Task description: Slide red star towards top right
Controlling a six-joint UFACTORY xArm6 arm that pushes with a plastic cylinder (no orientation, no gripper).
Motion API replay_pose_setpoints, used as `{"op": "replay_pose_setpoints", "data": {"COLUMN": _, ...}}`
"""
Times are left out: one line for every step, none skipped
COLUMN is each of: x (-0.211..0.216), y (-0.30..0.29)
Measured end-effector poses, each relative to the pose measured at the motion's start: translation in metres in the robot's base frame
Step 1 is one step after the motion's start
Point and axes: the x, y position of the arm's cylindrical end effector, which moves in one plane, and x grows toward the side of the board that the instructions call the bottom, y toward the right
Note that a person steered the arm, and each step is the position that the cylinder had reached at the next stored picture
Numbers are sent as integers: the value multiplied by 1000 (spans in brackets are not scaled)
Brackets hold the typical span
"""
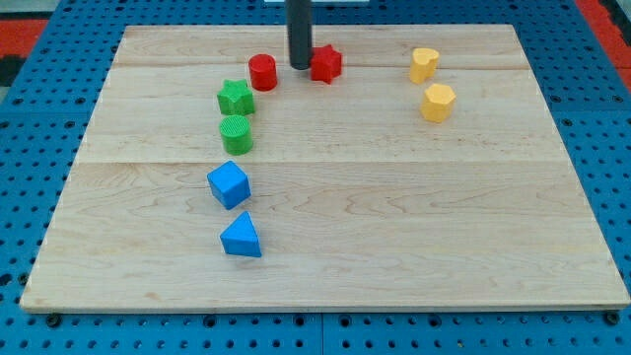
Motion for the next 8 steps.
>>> {"op": "replay_pose_setpoints", "data": {"x": 15, "y": 5}}
{"op": "replay_pose_setpoints", "data": {"x": 27, "y": 5}}
{"op": "replay_pose_setpoints", "data": {"x": 20, "y": 26}}
{"op": "replay_pose_setpoints", "data": {"x": -15, "y": 57}}
{"op": "replay_pose_setpoints", "data": {"x": -28, "y": 54}}
{"op": "replay_pose_setpoints", "data": {"x": -28, "y": 41}}
{"op": "replay_pose_setpoints", "data": {"x": -32, "y": 57}}
{"op": "replay_pose_setpoints", "data": {"x": -45, "y": 75}}
